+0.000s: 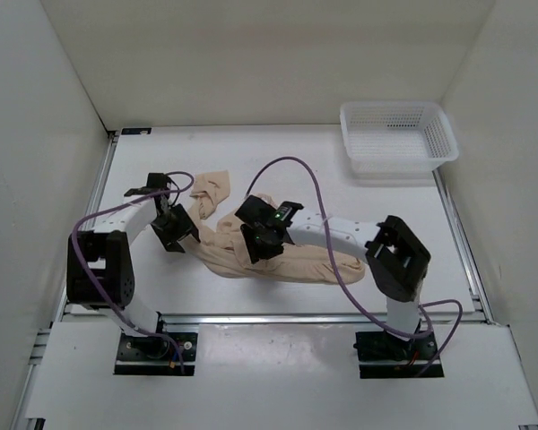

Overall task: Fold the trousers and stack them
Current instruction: Flatten the trousers out

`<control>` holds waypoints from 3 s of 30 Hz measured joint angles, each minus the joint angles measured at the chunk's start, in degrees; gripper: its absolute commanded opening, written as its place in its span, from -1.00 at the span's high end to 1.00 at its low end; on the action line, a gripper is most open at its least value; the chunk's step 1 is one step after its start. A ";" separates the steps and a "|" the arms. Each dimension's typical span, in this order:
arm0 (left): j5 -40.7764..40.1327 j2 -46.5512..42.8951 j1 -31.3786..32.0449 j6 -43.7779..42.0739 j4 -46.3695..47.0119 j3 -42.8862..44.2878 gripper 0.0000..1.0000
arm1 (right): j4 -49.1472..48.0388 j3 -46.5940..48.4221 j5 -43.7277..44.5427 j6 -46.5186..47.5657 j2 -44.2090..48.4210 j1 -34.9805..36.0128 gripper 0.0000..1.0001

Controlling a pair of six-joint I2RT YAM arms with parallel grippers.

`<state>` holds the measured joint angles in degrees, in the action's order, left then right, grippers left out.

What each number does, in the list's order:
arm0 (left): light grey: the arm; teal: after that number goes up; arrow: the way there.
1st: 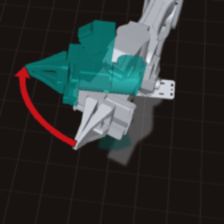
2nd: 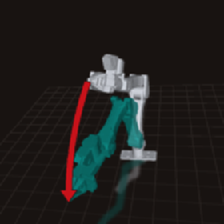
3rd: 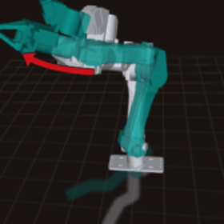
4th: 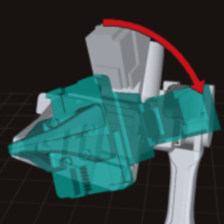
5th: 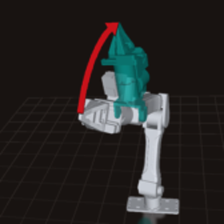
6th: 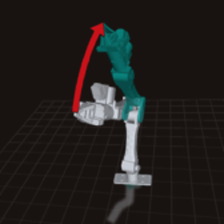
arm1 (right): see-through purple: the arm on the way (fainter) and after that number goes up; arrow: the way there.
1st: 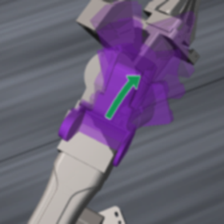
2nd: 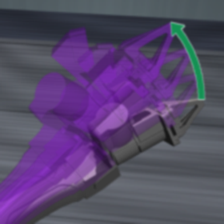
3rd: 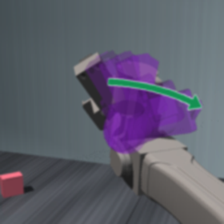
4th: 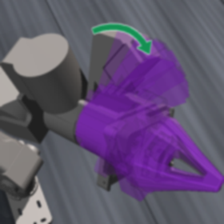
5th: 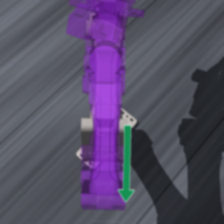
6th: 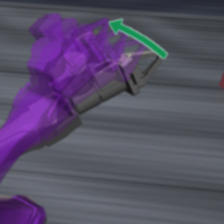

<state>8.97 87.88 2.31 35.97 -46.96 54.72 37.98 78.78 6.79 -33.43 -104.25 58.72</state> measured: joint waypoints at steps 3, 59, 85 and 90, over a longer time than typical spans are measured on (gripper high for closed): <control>-0.09 5.22 -0.24 0.02 2.03 3.17 0.73 | -2.38 3.52 0.72 -0.28 -5.55 -0.72 0.99; 0.42 -4.31 -11.45 -8.31 -14.73 36.87 -0.49 | 11.45 8.44 1.14 14.78 18.78 -43.28 0.08; 4.17 -13.42 -9.53 3.96 -3.06 -8.74 -1.00 | -8.50 -52.24 -26.29 -18.18 48.24 -38.75 -0.45; 3.26 -6.80 -9.53 4.46 -0.28 -6.91 -0.76 | -13.53 -54.10 -26.71 -20.37 43.25 -38.69 -0.12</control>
<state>12.23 81.08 -7.22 40.42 -47.24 47.81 24.45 24.69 -19.92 -53.80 -60.99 20.03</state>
